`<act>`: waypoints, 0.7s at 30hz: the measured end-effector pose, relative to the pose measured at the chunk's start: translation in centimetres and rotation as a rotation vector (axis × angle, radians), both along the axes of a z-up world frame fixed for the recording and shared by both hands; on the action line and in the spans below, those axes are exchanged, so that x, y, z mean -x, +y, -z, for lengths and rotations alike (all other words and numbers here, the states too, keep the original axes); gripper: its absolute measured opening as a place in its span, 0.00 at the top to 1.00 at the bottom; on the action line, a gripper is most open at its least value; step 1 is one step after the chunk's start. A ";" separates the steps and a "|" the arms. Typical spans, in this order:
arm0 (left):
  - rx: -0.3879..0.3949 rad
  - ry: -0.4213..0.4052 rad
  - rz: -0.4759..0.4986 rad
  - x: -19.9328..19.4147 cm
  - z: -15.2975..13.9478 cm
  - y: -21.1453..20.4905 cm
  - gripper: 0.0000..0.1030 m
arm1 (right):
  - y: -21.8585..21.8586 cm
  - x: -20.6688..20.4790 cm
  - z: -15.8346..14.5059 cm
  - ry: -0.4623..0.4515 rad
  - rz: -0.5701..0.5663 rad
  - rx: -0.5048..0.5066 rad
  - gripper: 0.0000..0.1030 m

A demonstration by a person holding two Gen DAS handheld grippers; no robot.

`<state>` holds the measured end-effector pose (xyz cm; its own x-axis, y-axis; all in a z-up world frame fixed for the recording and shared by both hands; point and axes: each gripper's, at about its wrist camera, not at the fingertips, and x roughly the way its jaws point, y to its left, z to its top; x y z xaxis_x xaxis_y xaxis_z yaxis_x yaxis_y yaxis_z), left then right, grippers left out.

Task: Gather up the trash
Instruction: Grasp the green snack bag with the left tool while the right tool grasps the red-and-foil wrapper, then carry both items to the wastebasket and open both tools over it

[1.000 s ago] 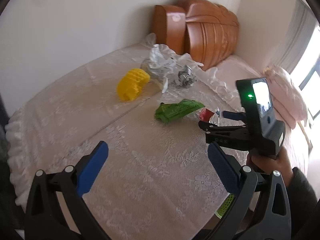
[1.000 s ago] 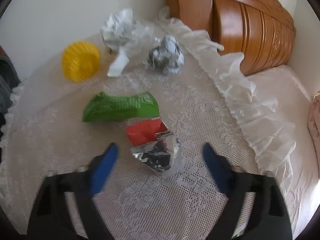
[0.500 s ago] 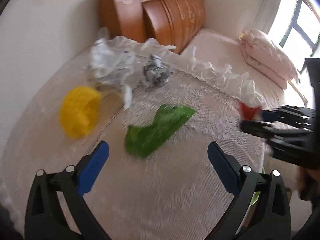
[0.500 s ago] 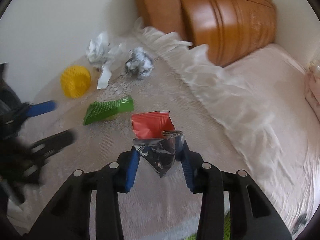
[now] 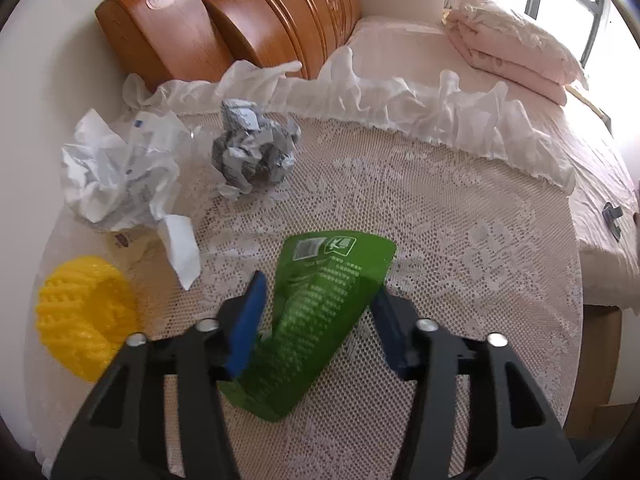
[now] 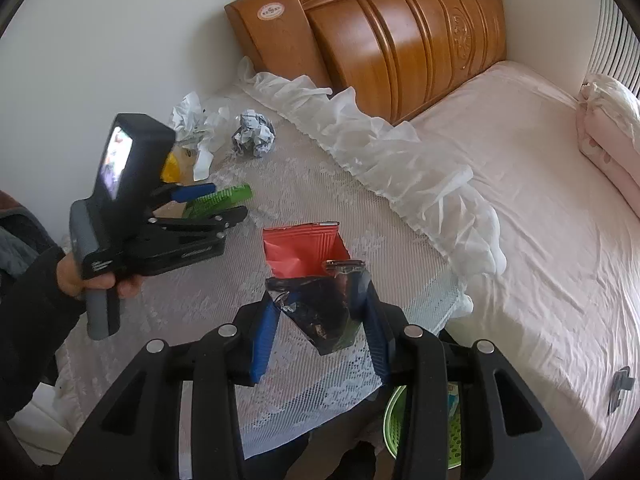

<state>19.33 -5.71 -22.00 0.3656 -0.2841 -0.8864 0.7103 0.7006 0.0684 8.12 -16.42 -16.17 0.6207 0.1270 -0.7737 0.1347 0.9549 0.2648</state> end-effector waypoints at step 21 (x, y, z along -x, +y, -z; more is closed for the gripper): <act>0.142 0.019 -0.111 3.3 -3.6 2.0 0.72 | -2.2 3.1 -0.5 -0.045 0.063 -0.032 0.60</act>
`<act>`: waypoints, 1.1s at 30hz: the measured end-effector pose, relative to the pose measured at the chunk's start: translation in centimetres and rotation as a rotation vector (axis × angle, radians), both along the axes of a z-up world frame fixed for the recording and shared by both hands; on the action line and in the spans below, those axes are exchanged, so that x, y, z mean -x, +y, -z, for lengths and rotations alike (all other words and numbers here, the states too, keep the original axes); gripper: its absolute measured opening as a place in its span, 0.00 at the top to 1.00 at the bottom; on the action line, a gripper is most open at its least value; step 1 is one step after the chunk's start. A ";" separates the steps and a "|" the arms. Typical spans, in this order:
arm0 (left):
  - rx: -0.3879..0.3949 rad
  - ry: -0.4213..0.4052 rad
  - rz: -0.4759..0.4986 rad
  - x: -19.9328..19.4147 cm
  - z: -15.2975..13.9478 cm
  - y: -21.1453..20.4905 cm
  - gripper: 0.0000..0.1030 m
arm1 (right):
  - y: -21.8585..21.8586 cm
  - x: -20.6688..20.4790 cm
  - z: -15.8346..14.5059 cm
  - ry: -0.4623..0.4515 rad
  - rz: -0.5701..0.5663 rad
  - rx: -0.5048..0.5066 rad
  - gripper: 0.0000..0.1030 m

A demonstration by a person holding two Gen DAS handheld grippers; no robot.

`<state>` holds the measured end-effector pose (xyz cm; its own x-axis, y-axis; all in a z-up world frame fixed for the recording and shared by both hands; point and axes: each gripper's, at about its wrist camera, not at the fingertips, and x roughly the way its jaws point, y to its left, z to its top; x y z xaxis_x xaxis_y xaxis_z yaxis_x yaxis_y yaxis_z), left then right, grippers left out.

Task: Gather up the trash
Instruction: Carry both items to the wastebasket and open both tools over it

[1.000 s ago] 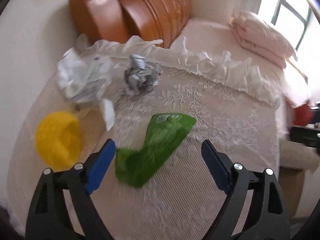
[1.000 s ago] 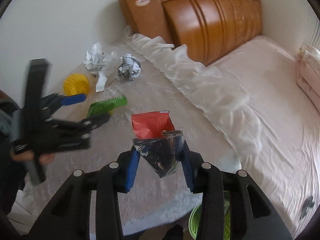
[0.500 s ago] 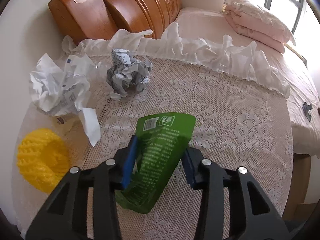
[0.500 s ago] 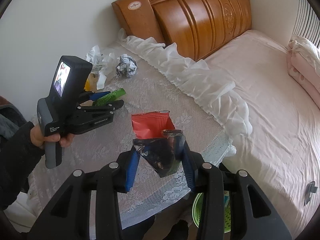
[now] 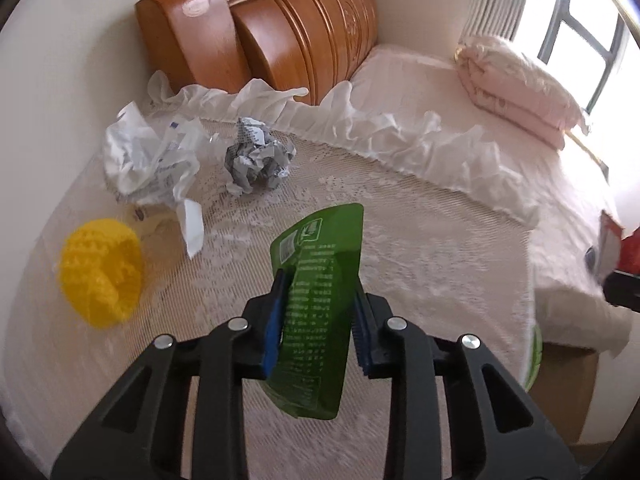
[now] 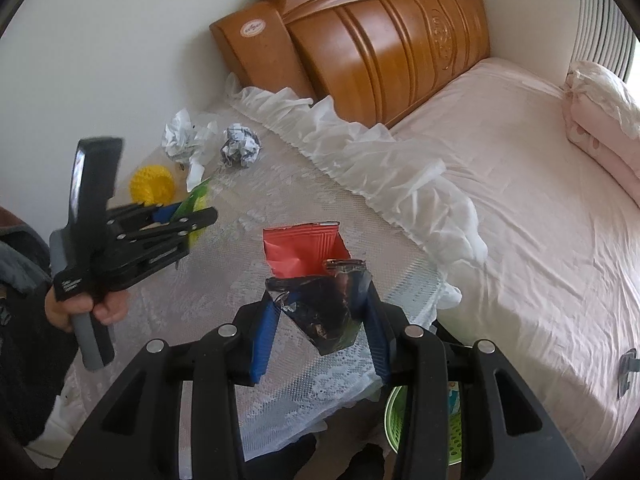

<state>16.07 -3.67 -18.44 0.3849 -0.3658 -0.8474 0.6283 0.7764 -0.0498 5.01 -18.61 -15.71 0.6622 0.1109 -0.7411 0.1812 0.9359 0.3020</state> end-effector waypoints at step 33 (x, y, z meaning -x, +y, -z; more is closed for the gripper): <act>0.203 0.131 0.297 21.3 -7.8 -15.8 0.72 | -14.5 21.2 5.9 0.024 0.335 -0.041 0.58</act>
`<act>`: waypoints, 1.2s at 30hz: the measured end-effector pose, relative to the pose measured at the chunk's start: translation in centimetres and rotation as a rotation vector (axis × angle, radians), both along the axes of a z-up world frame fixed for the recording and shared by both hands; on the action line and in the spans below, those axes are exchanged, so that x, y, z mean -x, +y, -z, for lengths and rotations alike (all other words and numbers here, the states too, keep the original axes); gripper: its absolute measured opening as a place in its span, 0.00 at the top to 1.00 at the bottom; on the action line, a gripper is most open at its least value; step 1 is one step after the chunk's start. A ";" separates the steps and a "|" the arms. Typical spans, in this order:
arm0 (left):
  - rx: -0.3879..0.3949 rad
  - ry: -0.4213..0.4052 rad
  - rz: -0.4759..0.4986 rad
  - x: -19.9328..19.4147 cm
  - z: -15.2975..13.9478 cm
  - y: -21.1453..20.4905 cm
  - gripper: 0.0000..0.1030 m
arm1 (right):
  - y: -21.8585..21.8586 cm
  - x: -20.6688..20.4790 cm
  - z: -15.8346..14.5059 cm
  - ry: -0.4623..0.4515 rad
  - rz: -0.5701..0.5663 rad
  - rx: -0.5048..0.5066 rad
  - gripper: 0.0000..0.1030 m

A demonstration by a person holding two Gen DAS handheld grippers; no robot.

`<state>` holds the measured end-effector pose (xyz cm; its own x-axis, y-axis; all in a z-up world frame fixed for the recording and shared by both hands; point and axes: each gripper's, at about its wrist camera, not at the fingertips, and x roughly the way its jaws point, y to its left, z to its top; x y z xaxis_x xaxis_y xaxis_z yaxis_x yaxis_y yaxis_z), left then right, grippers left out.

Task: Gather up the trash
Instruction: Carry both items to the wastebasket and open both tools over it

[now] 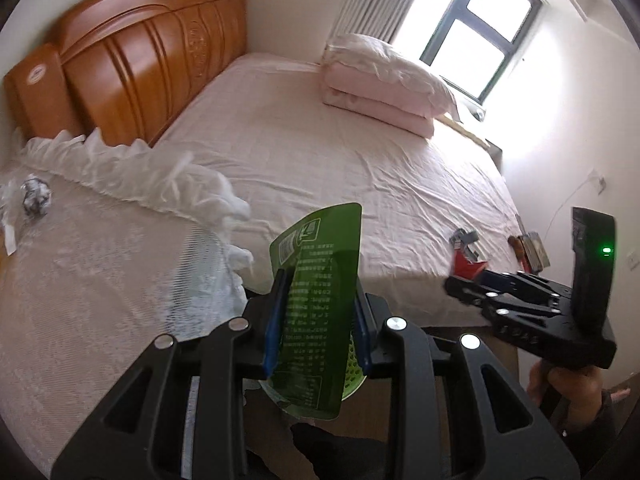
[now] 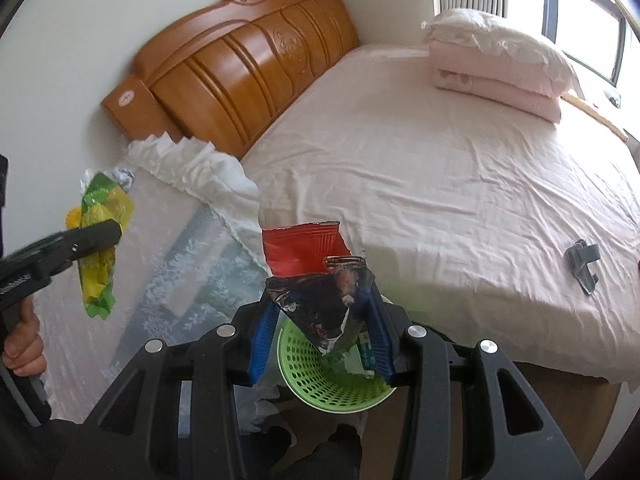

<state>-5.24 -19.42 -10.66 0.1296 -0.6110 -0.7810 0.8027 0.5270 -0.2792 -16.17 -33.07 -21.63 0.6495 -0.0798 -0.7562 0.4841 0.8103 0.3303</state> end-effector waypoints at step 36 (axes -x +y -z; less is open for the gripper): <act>-0.342 0.061 0.242 5.1 14.0 -9.2 0.63 | -5.2 5.2 0.8 0.059 0.230 0.019 0.02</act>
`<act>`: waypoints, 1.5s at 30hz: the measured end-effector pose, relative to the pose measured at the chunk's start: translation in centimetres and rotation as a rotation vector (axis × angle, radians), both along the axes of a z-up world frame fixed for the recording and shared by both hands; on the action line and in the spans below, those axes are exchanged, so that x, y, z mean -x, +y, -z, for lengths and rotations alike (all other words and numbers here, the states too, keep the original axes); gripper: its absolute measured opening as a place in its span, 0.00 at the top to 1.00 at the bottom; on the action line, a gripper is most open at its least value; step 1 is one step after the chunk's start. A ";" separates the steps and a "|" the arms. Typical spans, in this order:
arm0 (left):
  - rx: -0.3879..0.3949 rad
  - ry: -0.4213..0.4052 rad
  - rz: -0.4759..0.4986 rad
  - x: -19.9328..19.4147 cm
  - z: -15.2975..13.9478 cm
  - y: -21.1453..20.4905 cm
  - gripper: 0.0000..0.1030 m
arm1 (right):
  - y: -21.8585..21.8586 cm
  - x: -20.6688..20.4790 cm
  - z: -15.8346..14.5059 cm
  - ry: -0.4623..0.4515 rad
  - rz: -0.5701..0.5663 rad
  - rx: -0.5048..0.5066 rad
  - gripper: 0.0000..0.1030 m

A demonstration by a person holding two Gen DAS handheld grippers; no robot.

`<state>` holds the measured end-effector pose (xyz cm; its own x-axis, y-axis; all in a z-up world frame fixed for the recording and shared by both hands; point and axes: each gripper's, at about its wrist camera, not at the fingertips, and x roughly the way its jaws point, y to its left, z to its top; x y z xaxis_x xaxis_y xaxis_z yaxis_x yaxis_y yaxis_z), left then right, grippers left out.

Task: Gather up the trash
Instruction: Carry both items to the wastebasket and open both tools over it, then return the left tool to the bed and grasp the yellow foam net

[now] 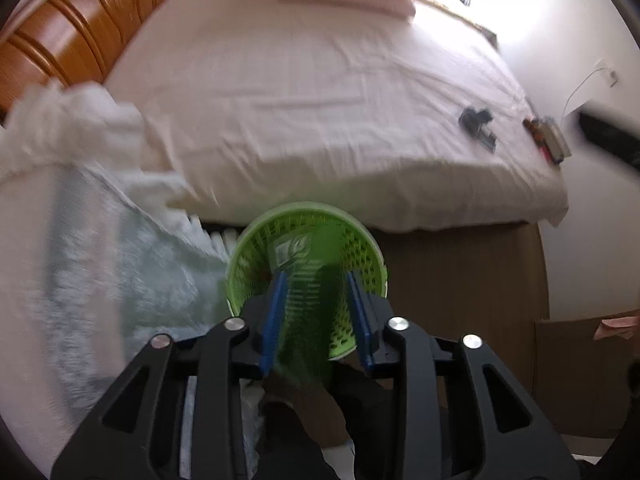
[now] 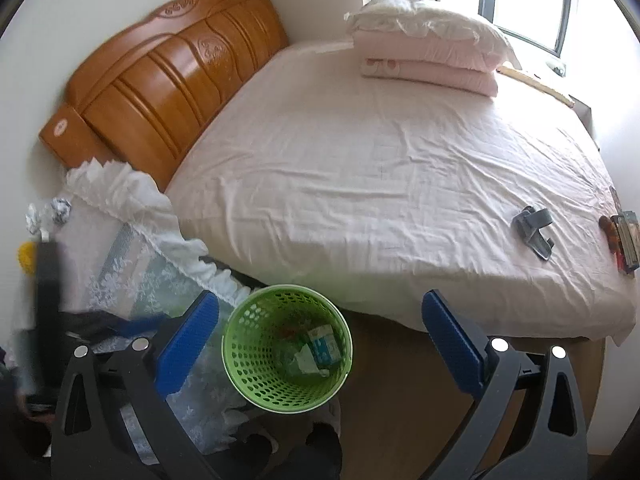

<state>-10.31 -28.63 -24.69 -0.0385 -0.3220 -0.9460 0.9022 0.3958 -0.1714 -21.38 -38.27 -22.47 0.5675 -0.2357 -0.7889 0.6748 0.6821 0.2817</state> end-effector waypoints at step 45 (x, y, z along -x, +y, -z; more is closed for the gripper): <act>0.292 -0.349 -0.645 -11.6 -19.5 26.0 0.07 | 15.7 -15.6 -10.1 -0.162 -0.435 0.093 0.02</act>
